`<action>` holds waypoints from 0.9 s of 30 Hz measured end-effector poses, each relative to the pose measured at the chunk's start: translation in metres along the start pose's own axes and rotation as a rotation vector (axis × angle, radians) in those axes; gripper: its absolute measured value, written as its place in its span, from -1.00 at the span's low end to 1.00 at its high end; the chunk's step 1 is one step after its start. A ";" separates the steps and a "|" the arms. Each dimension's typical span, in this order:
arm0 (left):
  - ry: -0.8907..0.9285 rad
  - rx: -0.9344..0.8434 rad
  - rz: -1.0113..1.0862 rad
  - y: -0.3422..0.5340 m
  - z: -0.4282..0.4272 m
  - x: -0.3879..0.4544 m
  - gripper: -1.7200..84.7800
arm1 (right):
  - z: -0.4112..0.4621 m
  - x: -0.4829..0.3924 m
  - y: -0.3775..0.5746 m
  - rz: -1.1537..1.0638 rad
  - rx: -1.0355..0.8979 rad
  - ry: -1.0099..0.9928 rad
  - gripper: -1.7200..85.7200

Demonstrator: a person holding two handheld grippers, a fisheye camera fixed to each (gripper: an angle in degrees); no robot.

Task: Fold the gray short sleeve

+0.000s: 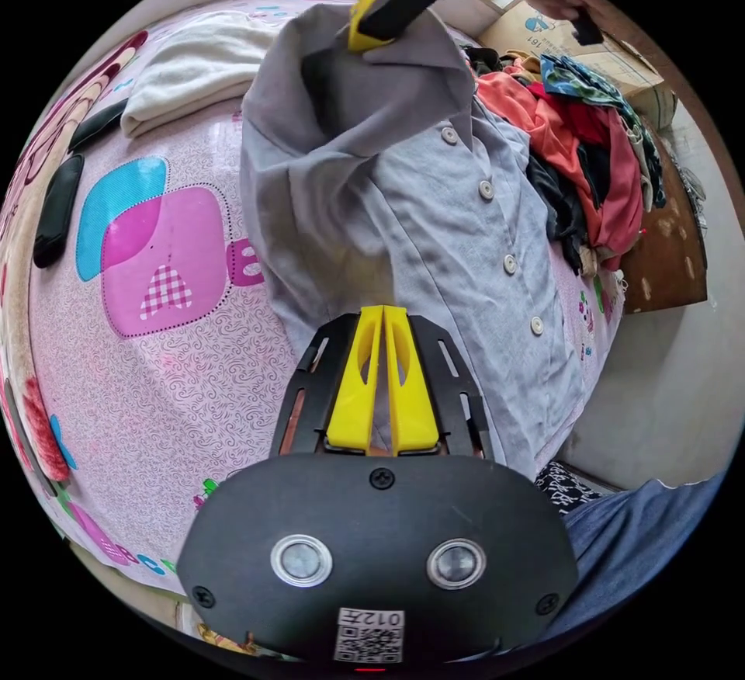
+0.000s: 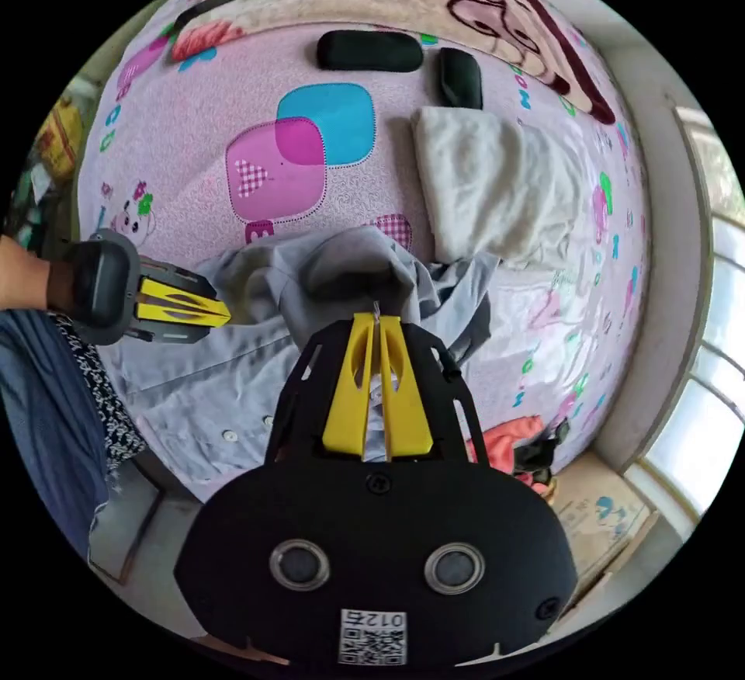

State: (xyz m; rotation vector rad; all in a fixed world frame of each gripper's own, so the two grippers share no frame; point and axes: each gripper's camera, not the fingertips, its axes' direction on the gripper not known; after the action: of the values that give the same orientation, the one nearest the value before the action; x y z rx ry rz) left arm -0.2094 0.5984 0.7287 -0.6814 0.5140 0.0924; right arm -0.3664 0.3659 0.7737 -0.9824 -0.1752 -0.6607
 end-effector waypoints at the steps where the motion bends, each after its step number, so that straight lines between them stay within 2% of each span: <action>1: -0.009 -0.004 0.005 -0.001 -0.001 0.004 -0.95 | -0.005 0.025 0.034 0.099 0.055 -0.092 -0.94; 4: -0.041 -0.014 0.026 -0.005 -0.002 0.015 -0.95 | 0.002 0.086 0.129 0.353 0.196 -0.374 -0.94; 6: -0.059 -0.019 0.037 -0.008 -0.003 0.022 -0.95 | 0.011 0.117 0.192 0.503 0.365 -0.582 -0.95; 8: -0.079 -0.025 0.045 -0.010 -0.004 0.031 -0.95 | 0.035 0.148 0.275 0.612 0.720 -1.021 -0.95; 10: -0.094 -0.028 0.051 -0.012 -0.005 0.038 -0.95 | 0.059 0.158 0.329 0.640 0.991 -1.279 -0.95; 11: -0.104 -0.030 0.054 -0.014 -0.006 0.042 -0.95 | 0.071 0.158 0.359 0.742 1.061 -1.269 -0.95; 14: -0.129 -0.038 0.056 -0.017 -0.007 0.054 -0.94 | 0.087 0.146 0.406 0.778 1.105 -1.237 -0.94; 16: -0.143 -0.038 0.060 -0.019 -0.008 0.060 -0.94 | 0.093 0.138 0.419 0.787 1.015 -1.233 -0.93; 20: -0.137 -0.030 0.099 -0.019 -0.020 0.078 -0.94 | 0.085 0.114 0.425 0.788 0.604 -0.850 -0.87; 21: -0.137 -0.022 0.108 -0.018 -0.024 0.082 -0.94 | 0.084 0.112 0.426 0.784 0.568 -0.813 -0.84; 23: -0.149 0.022 0.156 -0.016 -0.044 0.099 -0.93 | 0.071 0.099 0.433 0.782 0.474 -0.602 -0.78; 27: -0.207 0.123 0.220 -0.025 -0.079 0.122 -0.89 | 0.037 0.074 0.448 0.790 0.483 -0.284 -0.77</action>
State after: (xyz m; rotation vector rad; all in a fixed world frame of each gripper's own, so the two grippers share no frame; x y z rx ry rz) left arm -0.1300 0.5200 0.6323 -0.4873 0.3901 0.3318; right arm -0.0378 0.5335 0.5061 -0.5930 -0.1677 0.2459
